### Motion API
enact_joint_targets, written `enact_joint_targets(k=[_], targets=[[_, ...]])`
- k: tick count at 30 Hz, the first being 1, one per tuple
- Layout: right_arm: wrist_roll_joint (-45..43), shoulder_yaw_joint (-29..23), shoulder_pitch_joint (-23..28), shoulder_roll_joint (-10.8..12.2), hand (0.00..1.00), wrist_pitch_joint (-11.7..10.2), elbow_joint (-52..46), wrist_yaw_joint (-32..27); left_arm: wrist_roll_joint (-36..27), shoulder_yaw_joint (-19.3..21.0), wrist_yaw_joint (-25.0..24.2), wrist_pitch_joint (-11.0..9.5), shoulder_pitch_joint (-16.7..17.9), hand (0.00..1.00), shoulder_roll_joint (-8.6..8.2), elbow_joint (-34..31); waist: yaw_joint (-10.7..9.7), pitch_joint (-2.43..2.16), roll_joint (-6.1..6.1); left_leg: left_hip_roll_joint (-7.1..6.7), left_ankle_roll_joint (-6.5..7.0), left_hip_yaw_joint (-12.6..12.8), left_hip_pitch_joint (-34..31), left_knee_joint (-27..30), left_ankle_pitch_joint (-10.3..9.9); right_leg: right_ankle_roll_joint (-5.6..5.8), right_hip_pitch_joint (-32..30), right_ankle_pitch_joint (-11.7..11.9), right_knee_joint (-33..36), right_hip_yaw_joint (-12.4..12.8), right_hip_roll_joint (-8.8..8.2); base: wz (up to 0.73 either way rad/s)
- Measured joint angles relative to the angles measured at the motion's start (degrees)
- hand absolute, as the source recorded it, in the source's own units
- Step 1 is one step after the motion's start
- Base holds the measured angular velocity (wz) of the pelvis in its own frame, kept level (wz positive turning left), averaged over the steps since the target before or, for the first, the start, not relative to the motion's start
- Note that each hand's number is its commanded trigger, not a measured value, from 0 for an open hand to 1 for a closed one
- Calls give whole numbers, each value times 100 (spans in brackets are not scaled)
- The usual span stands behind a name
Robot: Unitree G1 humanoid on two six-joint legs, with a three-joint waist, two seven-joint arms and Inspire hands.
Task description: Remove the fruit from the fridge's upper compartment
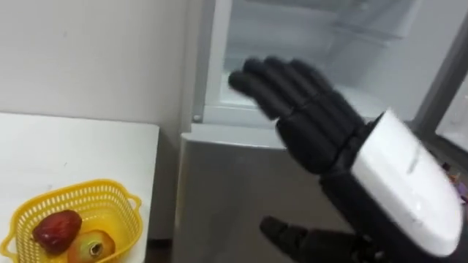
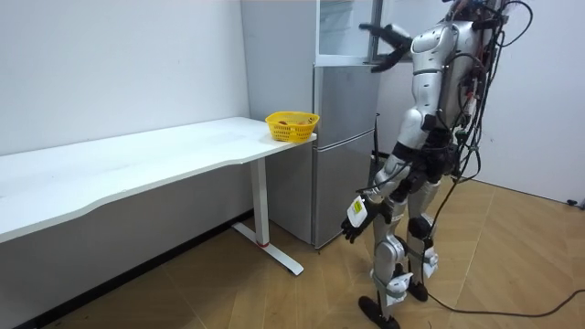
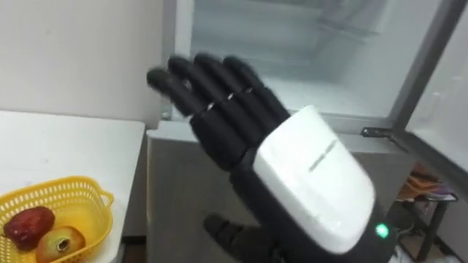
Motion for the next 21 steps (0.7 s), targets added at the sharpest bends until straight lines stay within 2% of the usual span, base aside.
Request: enact_joint_targets(k=[1, 4, 7, 9, 11, 12, 14, 15, 17, 19, 21], targets=[[-1, 23, 94, 12, 0, -23, 93, 118, 11, 6, -87, 13, -78, 0, 1, 34, 41, 45, 12, -12, 19, 0, -18, -4, -12, 11, -8, -7, -12, 0, -11, 0], [-2, 94, 305, 39, 0, -31, 316, 457, 20, 38, -228, 65, -154, 0, 49, 34, 75, 54, 26, -28, 34, -2, -23, -92, -18, 21, -13, -23, -91, -1, -27, 1], [-42, 304, 610, 84, 0, 52, 682, 827, 7, -14, -312, 182, -236, 0, 73, -6, 89, 56, 62, -30, 54, -4, -5, -93, -32, 29, 9, -30, -105, 23, -30, 5], [-55, 434, 723, 84, 0, 125, 901, 1069, 12, -171, -342, 230, -282, 0, 75, -5, 114, 87, 111, -34, 70, -2, -12, -97, -43, 41, 5, -38, -114, 32, -34, 2], [-162, 526, 975, 197, 0, 137, 1331, 1158, 56, -289, -402, 307, -406, 0, 63, -4, 179, 73, 151, -47, 74, -6, -36, -93, -45, 55, 5, -46, -137, 34, -49, 7], [-378, 638, 1107, 338, 0, 252, 1716, 1220, 57, -350, -408, 341, -476, 0, 51, 7, 205, 53, 178, -58, 84, -6, -52, -98, -51, 68, 4, -55, -157, 47, -57, 7], [-720, 918, 1351, 469, 0, 409, 2701, 1367, 57, -401, -426, 443, -544, 0, 18, 23, 289, 3, 256, -81, 94, 1, -44, -141, -56, 90, 9, -68, -180, 41, -82, 5], [-815, 1009, 1418, 473, 0, 474, 2986, 1401, 57, -401, -432, 483, -555, 0, 12, 24, 328, -10, 274, -90, 103, 5, -35, -150, -61, 105, 12, -79, -178, 42, -91, 0], [-1071, 1171, 1678, 534, 0, 790, 4053, 1648, 56, -376, -402, 582, -581, 0, -8, 23, 389, -55, 297, -136, 109, 28, -47, -157, -60, 133, 13, -108, -171, 42, -138, 6], [-1239, 1160, 1728, 660, 0, 882, 4856, 1684, 51, -344, -371, 620, -539, 0, -16, 33, 370, -52, 361, -174, 124, 36, -49, -140, -52, 148, 50, -126, -187, 25, -181, 13], [-1180, 908, 1800, 931, 0, 894, 5889, 1678, 41, -196, -344, 667, -425, 0, -76, 42, 316, -72, 394, -206, 127, 67, 12, -135, -50, 170, 127, -158, -194, 24, -218, 12]])
